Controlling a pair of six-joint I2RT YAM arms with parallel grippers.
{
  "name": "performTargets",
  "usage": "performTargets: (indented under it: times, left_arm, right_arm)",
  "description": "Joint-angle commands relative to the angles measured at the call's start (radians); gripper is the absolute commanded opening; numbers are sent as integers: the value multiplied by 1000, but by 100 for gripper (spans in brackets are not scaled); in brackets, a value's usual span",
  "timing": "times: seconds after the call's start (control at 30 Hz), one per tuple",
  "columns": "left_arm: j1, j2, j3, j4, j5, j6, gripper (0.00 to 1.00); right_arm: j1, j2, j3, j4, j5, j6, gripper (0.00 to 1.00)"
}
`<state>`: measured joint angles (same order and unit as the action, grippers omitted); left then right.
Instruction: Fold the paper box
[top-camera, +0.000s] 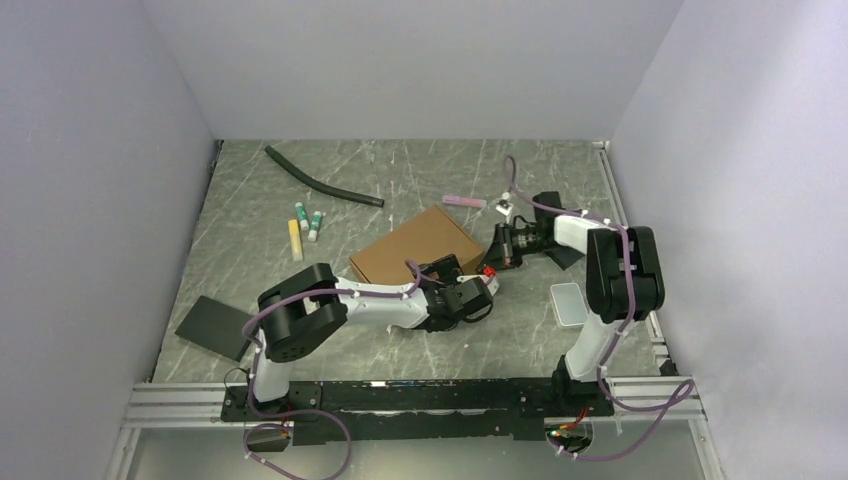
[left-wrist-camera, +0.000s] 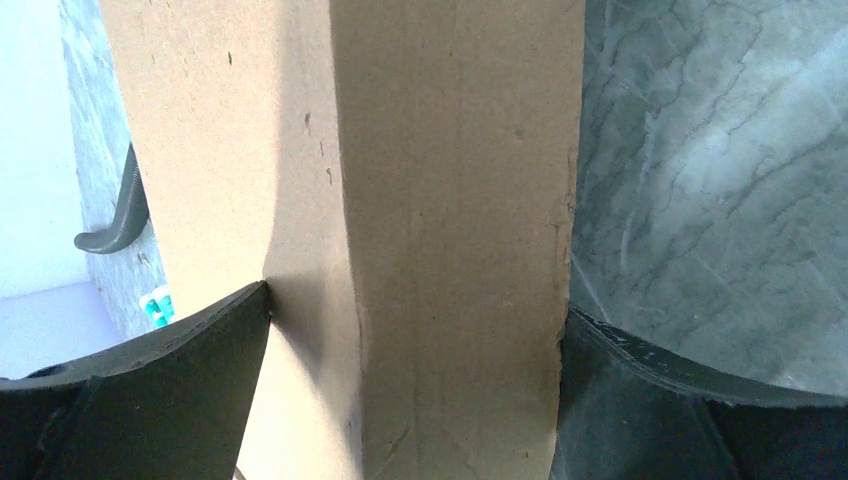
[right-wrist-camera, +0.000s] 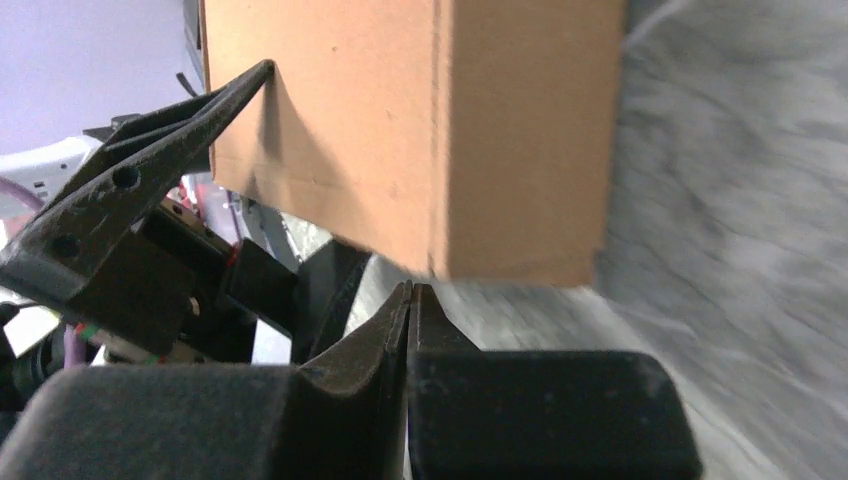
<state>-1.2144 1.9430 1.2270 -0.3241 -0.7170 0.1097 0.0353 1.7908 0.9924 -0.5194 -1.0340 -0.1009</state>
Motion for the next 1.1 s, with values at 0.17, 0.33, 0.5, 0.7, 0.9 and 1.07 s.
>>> performTargets:
  times: [0.17,0.33,0.5,0.7,0.9,1.07]
  left_arm:
    - [-18,-67,7,-35,345,-173,98]
    - [-20,-150,-16,-46,479,-211,99]
    - [-20,-237,-51,-44,564,-243,99]
    - [44,-301,-73,-127,467,-343,99]
    - [321,-547,-256,-42,625,-499,99]
    - [583,-675,-334,-39,652,-565,99]
  right_arm:
    - [125,19,-63,454,234,437,0]
    - [125,8,-96,586,317,507,0]
    - [126,36,-75,562,301,484,2]
    - [127,54,-40,509,238,425,4]
    - [154,42,-49,454,284,371,2]
    - [200,88,-29,435,315,374,2]
